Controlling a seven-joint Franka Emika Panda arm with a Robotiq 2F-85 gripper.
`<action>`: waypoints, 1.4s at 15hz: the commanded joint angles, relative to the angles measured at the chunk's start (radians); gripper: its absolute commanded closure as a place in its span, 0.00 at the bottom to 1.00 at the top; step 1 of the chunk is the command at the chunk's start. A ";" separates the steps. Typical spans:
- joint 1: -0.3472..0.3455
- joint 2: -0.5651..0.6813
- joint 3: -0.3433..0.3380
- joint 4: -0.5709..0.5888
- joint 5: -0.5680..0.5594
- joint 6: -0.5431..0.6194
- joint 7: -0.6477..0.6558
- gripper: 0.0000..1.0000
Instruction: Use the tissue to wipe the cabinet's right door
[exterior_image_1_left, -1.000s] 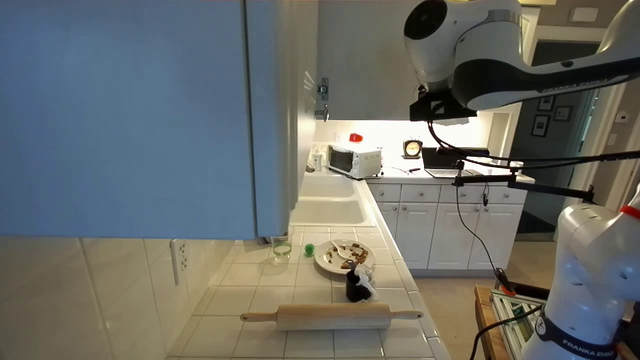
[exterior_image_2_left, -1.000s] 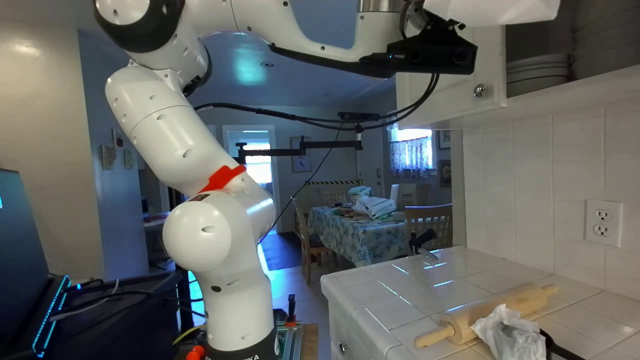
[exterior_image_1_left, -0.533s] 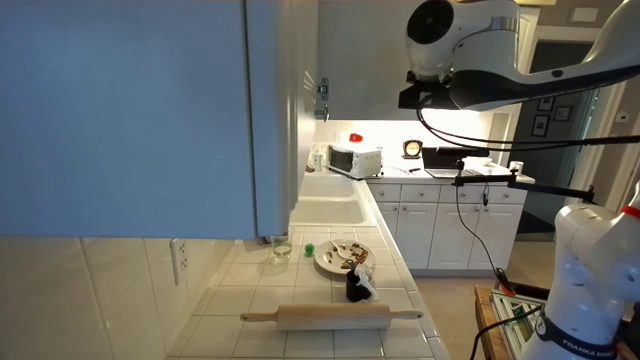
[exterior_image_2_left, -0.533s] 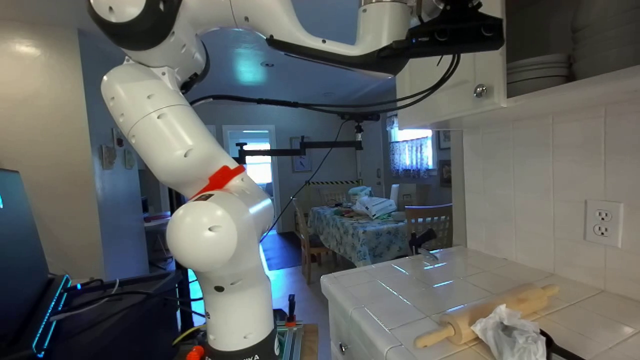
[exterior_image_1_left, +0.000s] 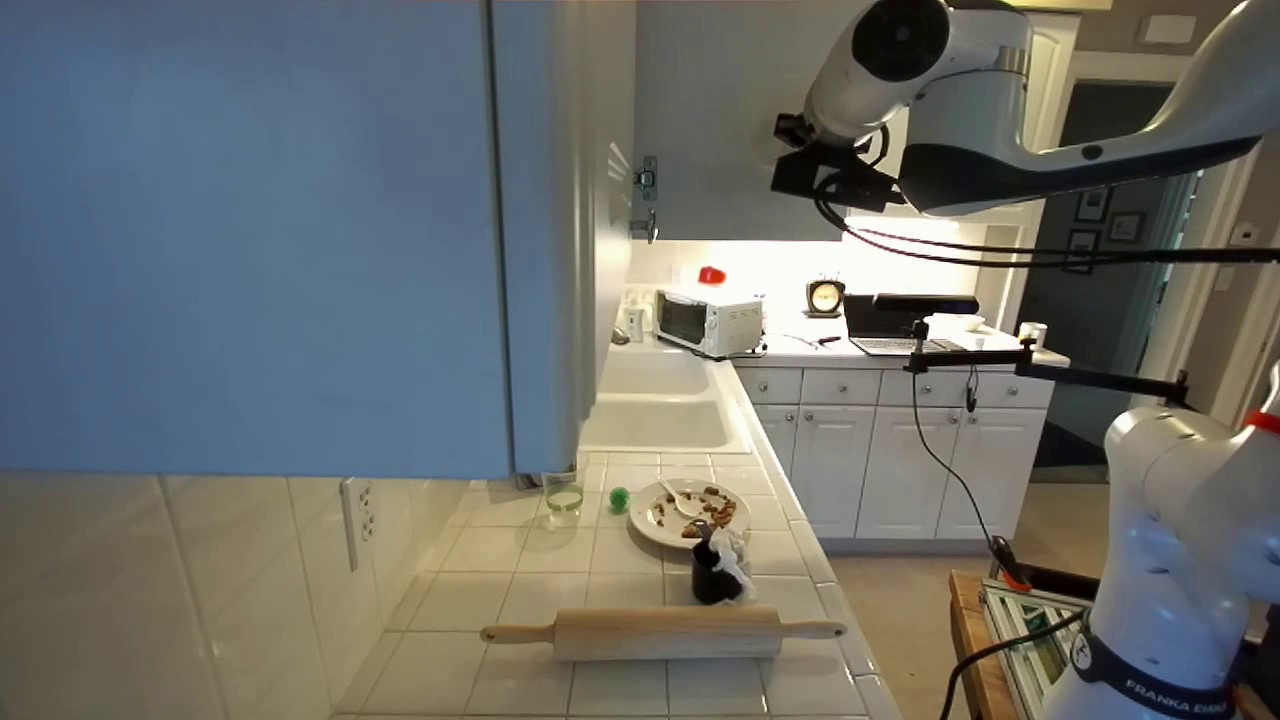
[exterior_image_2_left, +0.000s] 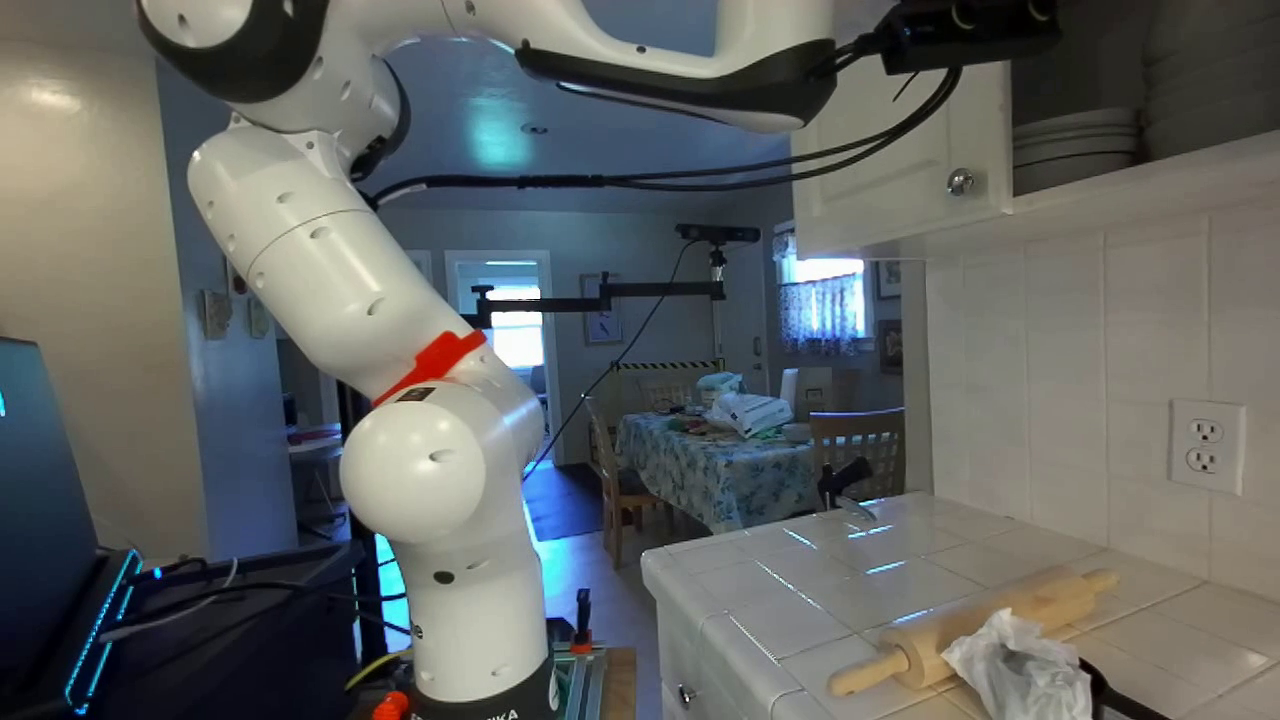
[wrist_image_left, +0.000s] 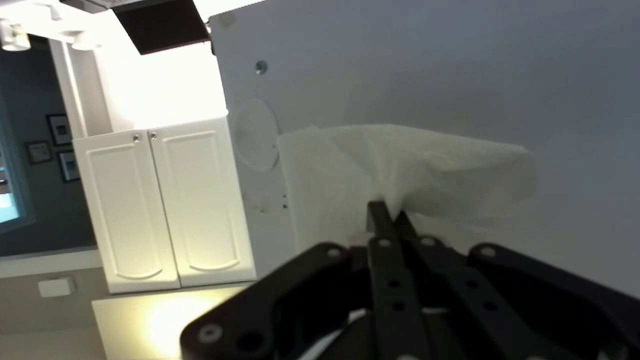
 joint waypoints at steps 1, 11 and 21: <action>0.014 -0.016 -0.053 -0.014 -0.038 0.132 0.031 1.00; -0.035 0.011 -0.119 0.028 -0.070 0.308 0.018 1.00; -0.054 0.064 -0.169 0.096 -0.152 0.461 0.019 1.00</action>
